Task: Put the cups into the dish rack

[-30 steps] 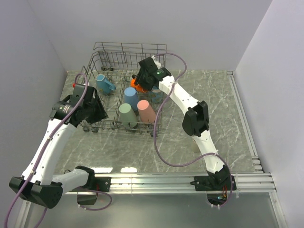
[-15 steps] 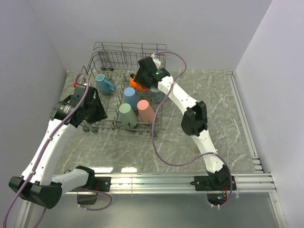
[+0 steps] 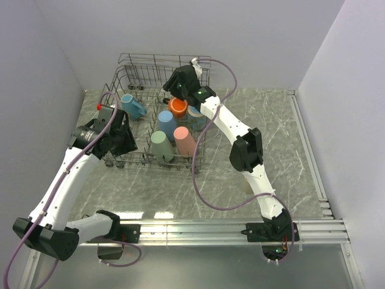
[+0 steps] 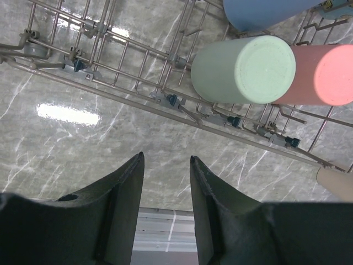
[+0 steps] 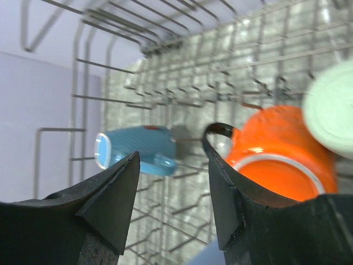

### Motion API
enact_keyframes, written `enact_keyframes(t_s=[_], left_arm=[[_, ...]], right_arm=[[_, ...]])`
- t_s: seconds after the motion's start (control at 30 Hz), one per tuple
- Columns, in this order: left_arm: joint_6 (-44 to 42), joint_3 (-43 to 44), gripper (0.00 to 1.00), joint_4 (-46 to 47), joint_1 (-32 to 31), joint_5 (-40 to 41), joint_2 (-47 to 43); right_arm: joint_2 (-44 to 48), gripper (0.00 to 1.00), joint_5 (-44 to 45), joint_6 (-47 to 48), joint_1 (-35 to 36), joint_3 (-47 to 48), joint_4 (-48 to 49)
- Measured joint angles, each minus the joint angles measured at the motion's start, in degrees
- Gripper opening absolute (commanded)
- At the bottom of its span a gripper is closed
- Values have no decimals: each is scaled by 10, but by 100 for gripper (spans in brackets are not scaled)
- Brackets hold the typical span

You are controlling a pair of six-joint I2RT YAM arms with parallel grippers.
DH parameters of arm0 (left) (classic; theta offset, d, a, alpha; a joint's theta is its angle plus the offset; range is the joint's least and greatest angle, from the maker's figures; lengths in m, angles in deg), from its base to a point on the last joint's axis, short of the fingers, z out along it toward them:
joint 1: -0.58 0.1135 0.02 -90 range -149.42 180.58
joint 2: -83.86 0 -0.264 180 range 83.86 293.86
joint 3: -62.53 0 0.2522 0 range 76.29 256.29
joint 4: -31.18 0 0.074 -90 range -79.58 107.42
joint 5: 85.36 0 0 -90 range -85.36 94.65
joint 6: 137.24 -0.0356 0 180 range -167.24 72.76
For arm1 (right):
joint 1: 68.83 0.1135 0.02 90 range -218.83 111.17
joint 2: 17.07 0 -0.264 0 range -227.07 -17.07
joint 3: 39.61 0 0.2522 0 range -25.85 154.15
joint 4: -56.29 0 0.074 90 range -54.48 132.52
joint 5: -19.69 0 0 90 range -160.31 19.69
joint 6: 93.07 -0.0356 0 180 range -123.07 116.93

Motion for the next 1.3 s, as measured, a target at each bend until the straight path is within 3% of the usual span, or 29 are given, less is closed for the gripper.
enact_keyframes(t_s=[0.4, 0.53, 0.77, 1.0, 1.17, 1.3], left_arm=[[0, 8, 43, -3, 0, 5, 7], [0, 14, 43, -4, 0, 6, 11], [0, 23, 42, 3, -1, -4, 11], [0, 23, 44, 25, -21, -36, 14], [0, 23, 43, 48, -51, -57, 33], [0, 25, 43, 64, -85, -71, 63]], right_arm=[[4, 66, -11, 10, 0, 0, 59], [50, 67, -1, 47, -5, -39, 57], [308, 65, 51, 112, -58, -242, 5], [589, 58, 158, 114, -102, -415, -136], [737, 59, 134, 56, -132, -658, -230], [796, 59, 87, 15, -165, -833, -283]])
